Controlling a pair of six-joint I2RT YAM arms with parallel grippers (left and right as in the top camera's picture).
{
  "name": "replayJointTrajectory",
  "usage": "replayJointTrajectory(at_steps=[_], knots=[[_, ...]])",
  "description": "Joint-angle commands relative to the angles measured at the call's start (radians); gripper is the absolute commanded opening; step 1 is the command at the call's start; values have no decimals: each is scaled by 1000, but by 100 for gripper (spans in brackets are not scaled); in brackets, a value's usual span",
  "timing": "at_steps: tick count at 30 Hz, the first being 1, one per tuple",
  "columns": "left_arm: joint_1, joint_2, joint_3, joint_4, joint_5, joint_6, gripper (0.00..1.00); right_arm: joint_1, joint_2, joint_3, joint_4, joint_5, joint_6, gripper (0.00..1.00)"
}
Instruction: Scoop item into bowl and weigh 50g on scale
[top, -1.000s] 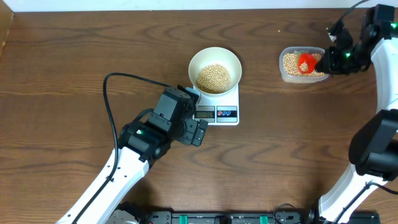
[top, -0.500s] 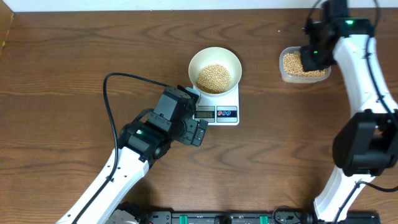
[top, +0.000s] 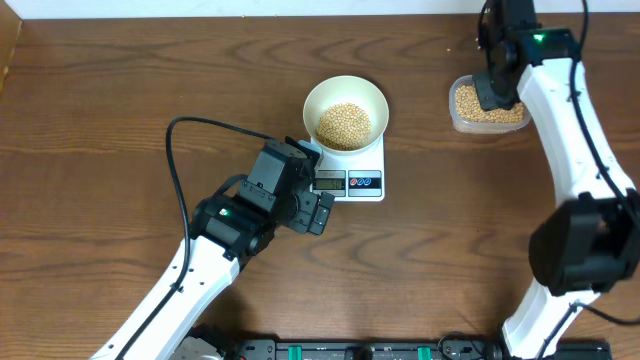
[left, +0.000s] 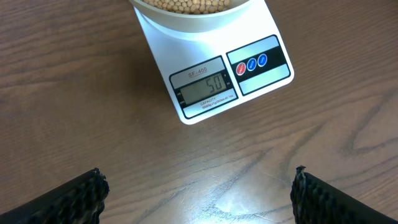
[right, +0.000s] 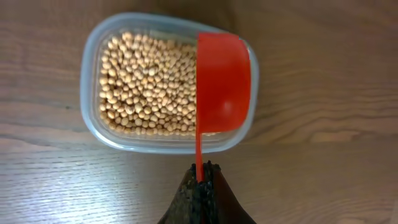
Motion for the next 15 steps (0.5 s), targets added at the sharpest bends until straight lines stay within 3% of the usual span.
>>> replayJointTrajectory(at_steps=[1, 9, 15], knots=[[3, -13, -5, -3, -9, 7, 96, -5, -87, 20, 8, -45, 18, 1], [3, -13, -5, -3, -9, 7, 96, -77, -111, 19, 1, -405, -6, 1], [3, -13, -5, -3, -9, 7, 96, -109, -114, 19, -6, -485, -17, 1]])
